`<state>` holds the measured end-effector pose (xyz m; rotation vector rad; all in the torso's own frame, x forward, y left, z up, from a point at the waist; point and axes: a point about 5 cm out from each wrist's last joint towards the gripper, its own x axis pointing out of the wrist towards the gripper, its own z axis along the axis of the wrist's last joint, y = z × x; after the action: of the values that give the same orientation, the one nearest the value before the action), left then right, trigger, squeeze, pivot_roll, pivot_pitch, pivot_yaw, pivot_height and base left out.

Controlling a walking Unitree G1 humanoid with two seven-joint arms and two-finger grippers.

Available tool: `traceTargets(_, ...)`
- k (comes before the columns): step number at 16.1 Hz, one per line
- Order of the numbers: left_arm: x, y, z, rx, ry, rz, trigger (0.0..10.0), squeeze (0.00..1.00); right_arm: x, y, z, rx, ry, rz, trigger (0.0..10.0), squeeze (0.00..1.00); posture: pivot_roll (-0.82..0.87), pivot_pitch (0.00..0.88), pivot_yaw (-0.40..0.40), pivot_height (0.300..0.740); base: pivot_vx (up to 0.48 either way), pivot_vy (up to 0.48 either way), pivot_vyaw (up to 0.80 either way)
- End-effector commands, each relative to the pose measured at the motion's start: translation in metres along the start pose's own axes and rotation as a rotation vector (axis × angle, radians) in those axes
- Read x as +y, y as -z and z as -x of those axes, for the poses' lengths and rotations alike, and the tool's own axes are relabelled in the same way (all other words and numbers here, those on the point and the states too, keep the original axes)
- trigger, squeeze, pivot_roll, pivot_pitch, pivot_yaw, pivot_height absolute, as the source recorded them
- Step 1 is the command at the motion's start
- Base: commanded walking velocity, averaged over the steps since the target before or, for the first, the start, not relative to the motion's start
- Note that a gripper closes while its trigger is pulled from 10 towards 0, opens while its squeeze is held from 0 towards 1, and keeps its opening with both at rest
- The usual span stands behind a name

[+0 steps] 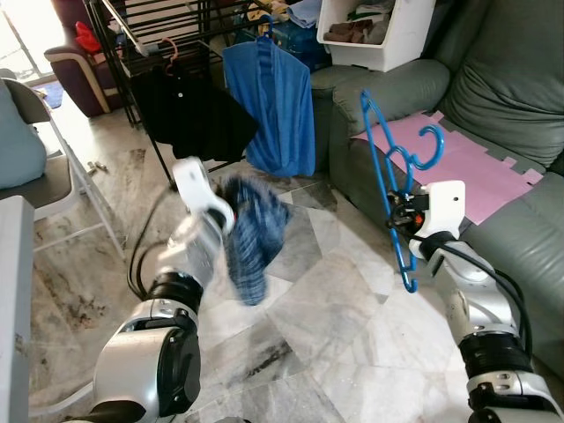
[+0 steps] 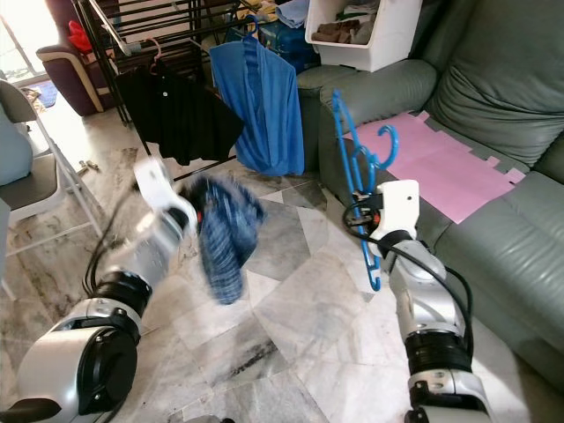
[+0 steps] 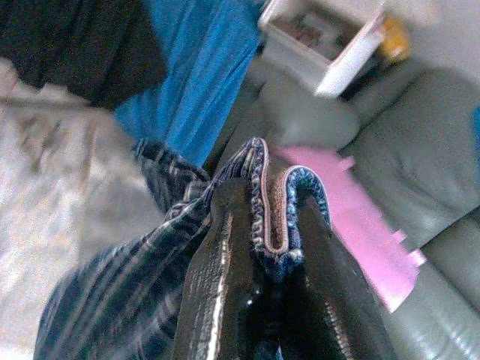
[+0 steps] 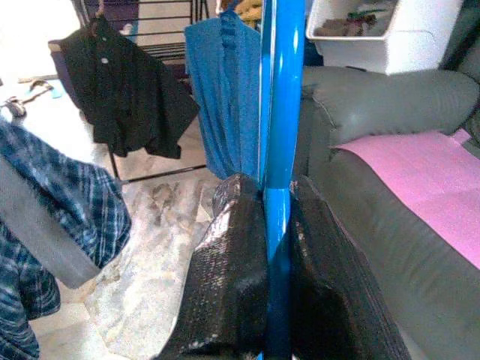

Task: Hang hanger

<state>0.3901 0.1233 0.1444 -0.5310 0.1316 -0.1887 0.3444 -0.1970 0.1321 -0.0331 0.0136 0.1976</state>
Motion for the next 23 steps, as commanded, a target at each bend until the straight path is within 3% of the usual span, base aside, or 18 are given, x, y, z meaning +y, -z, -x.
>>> traceTargets(1,-0.006,-0.012,-0.002,-0.030,0.035,-0.020,10.0,0.00,0.005,-0.008,-0.002,-0.038,-0.018,0.020,10.0,0.00,-0.16,0.000,0.044,0.740,0.000,0.000,0.00)
traceTargets(2,-0.008,-0.019,-0.003,-0.049,0.054,-0.051,10.0,0.00,0.009,-0.007,-0.002,-0.039,-0.031,0.022,10.0,0.00,-0.16,0.000,0.045,0.740,0.000,0.000,0.00)
traceTargets(5,-0.014,-0.037,-0.003,-0.101,0.137,-0.356,10.0,0.00,0.017,-0.001,0.005,0.019,-0.162,0.004,10.0,0.00,-0.16,0.000,0.050,0.740,0.000,0.000,0.00)
traceTargets(7,-0.016,-0.053,-0.005,-0.130,0.158,-0.411,10.0,0.00,0.028,0.007,0.018,0.114,-0.379,0.052,10.0,0.00,-0.16,0.000,0.055,0.740,0.000,0.000,0.00)
traceTargets(9,-0.031,-0.073,-0.006,-0.200,0.284,-0.448,10.0,0.00,0.035,0.021,0.041,0.253,-0.604,0.069,10.0,0.00,-0.17,0.000,0.061,0.740,0.000,0.000,0.00)
traceTargets(10,-0.048,-0.082,-0.003,-0.248,0.430,-0.537,10.0,0.00,0.037,0.026,0.053,0.324,-0.677,-0.037,10.0,0.00,-0.17,0.000,0.064,0.740,0.000,0.000,0.00)
traceTargets(12,-0.060,-0.083,0.000,-0.267,0.543,-0.688,10.0,0.00,0.045,0.026,0.064,0.352,-0.761,-0.076,10.0,0.00,-0.17,0.000,0.069,0.740,0.000,0.000,0.00)
traceTargets(15,-0.053,-0.084,0.000,-0.264,0.503,-0.865,10.0,0.00,0.037,0.016,0.065,0.321,-0.743,-0.065,10.0,0.00,-0.17,0.000,0.073,0.740,0.000,0.000,0.00)
traceTargets(16,-0.046,-0.086,0.000,-0.272,0.450,-1.015,10.0,0.00,0.024,0.011,0.066,0.327,-0.715,-0.030,10.0,0.00,-0.17,0.000,0.074,0.740,0.000,0.000,0.00)
traceTargets(17,-0.040,-0.089,-0.002,-0.256,0.371,-1.080,10.0,0.00,0.015,0.007,0.067,0.328,-0.689,-0.011,10.0,0.00,-0.18,0.000,0.075,0.740,0.000,0.000,0.00)
traceTargets(18,-0.032,-0.093,-0.006,-0.227,0.281,-0.997,10.0,0.00,0.005,0.003,0.066,0.321,-0.647,0.042,10.0,0.00,-0.18,0.000,0.076,0.740,0.000,0.000,0.00)
traceTargets(19,-0.030,-0.094,-0.007,-0.211,0.265,-0.935,10.0,0.00,-0.001,0.001,0.064,0.313,-0.615,0.088,10.0,0.00,-0.19,0.000,0.077,0.740,0.000,0.000,0.00)
traceTargets(21,-0.032,-0.093,-0.010,-0.203,0.260,-0.868,10.0,0.00,-0.009,0.000,0.053,0.291,-0.496,0.128,10.0,0.00,-0.19,0.000,0.077,0.740,0.000,0.000,0.00)
traceTargets(23,-0.039,-0.091,-0.011,-0.215,0.275,-0.872,10.0,0.00,-0.011,-0.002,0.042,0.232,-0.397,0.136,10.0,0.00,-0.18,0.000,0.076,0.740,0.000,0.000,0.00)
